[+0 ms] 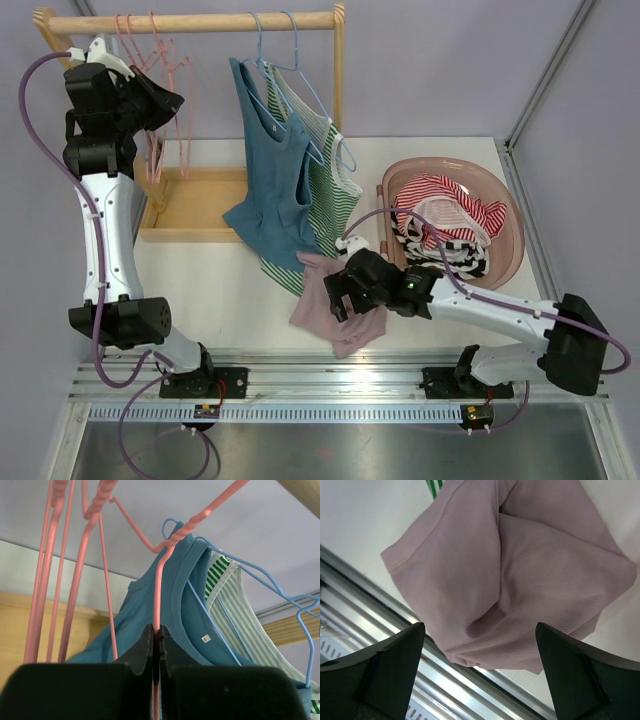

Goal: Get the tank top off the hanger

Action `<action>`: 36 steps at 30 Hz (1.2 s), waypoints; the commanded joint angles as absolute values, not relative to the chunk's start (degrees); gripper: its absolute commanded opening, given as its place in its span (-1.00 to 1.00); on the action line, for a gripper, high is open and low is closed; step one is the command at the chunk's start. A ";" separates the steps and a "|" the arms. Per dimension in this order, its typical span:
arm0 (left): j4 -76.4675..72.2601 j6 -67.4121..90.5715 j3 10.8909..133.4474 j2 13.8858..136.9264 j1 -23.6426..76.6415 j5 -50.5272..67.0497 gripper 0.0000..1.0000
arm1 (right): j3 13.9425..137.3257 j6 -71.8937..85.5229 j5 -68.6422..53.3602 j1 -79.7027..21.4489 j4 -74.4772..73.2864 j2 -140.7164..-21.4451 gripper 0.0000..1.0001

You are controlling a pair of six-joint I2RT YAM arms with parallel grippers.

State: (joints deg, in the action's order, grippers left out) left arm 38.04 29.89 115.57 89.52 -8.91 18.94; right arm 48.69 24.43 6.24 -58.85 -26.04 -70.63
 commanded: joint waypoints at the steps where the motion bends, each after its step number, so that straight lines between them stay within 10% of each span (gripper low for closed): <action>1: 36.91 29.97 114.62 86.84 -9.93 21.01 -0.89 | 53.17 25.31 13.78 -60.38 -28.56 -76.78 0.99; 12: 35.16 26.38 109.16 76.74 -12.22 27.41 0.98 | 53.62 28.56 13.54 -62.31 -26.46 -91.04 0.99; 18: 35.43 24.88 104.09 67.44 -12.22 28.30 0.98 | 51.07 28.39 8.37 -62.40 -21.54 -95.09 0.78; 19: 35.07 24.61 102.84 65.85 -12.22 28.30 0.98 | 50.80 28.13 7.83 -62.49 -21.01 -95.18 0.39; 25: 32.79 22.33 91.71 54.43 -12.22 28.74 0.98 | 52.37 26.90 6.50 -62.49 -23.37 -89.76 -0.52; 26: 31.91 22.32 89.84 52.58 -12.22 29.61 0.98 | 52.90 26.63 6.59 -62.58 -25.03 -88.52 -1.00; 36: 26.81 26.45 76.38 45.88 -9.24 33.65 0.98 | 64.15 24.26 23.95 -62.58 -42.88 -68.75 -1.00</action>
